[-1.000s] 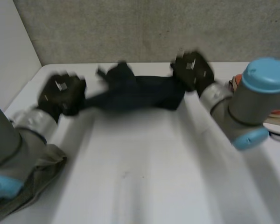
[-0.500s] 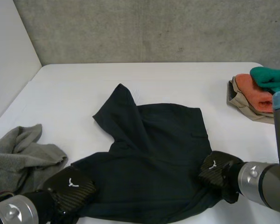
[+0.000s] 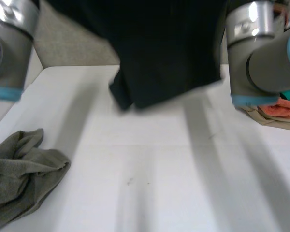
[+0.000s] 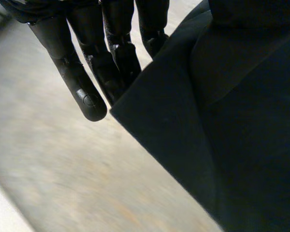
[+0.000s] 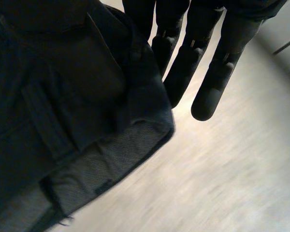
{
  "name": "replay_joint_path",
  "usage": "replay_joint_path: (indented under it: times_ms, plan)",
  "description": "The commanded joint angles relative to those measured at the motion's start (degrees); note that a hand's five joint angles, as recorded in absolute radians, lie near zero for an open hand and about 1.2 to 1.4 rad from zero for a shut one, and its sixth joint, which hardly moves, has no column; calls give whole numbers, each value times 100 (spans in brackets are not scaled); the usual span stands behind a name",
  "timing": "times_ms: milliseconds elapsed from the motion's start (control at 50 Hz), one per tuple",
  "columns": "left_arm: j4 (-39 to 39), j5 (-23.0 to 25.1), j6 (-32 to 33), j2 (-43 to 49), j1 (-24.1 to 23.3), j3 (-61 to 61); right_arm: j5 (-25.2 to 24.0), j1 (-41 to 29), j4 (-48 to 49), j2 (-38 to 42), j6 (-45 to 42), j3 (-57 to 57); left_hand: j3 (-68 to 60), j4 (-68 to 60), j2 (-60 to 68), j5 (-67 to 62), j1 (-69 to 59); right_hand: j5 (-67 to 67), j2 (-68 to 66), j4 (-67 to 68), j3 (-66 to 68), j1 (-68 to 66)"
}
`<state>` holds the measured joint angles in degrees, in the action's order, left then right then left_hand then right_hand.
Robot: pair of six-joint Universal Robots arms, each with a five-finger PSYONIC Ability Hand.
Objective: Fold the laundry.
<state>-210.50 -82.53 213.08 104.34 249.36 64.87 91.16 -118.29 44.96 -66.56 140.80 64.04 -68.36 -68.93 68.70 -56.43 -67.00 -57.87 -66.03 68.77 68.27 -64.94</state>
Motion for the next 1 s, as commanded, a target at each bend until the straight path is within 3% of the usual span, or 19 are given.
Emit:
replay_joint_path:
  times_ms: [20, 120, 260, 360, 500, 540, 600, 640, 720, 860, 1000]
  plan:
    - [184, -211, -846, -2, 105, 16, -187, 96, 964, 371, 334, -224, -1164, -1107, 1130, -1357, -1300, -1213, -1397, 1123, 1173, -1506]
    - [791, -176, -996, -63, 87, 691, -476, 210, -178, 714, 649, -304, -1164, -1107, 1130, -1357, -1300, -1213, -1397, 1123, 1173, -1506]
    - [932, -35, -1049, -90, -167, 1984, -1047, 307, -997, 890, 1002, 389, -1164, -1107, 1130, -1357, -1300, -1213, -1397, 1123, 1173, -1506]
    - [1169, 88, -979, 130, -423, 3153, -1408, 395, -1831, 996, 555, 1356, -1164, -1107, 1130, -1357, -1300, -1213, -1397, 1123, 1173, -1506]
    - [1380, 62, -978, 245, -493, 3945, -1426, 447, -3299, 900, 0, 2113, -1164, -1107, 1130, -1357, -1300, -1213, -1397, 1123, 1173, -1506]
    - [1372, 62, -978, 192, -493, 4024, -1373, 456, -3616, 803, 166, 2148, -1164, -1107, 1130, -1357, -1300, -593, -777, 503, 553, -886]
    - [1337, 88, -987, 25, -467, 4095, -1251, 509, -4152, 610, 798, 2166, -1164, -1107, 1130, -1357, -1300, 2230, 2046, -2320, -2270, 1937]
    - [1319, 97, -996, -124, -458, 4121, -1189, 553, -4415, 443, 1288, 2201, -1164, -1107, 1130, -1357, -1300, 2573, 2389, -2663, -2613, 2279]
    - [1319, 106, -1031, -317, -449, 4130, -1084, 649, -4688, 241, 1975, 2227, -1164, -1107, 1130, -1357, -1300, 3412, 3228, -3501, -3451, 3118]
    - [1372, 202, -1040, -362, -484, 4060, -1092, 808, -5041, -84, 2337, 2569, -1164, -1107, 1130, -1357, -1300, 3550, 3366, -3639, -3589, 3256]
    - [1495, 229, -1066, -344, -537, 3867, -1074, 755, -4331, -226, 2584, 3141, -1164, -1107, 1130, -1357, -1300, 3550, 3366, -3640, -3590, 3256]
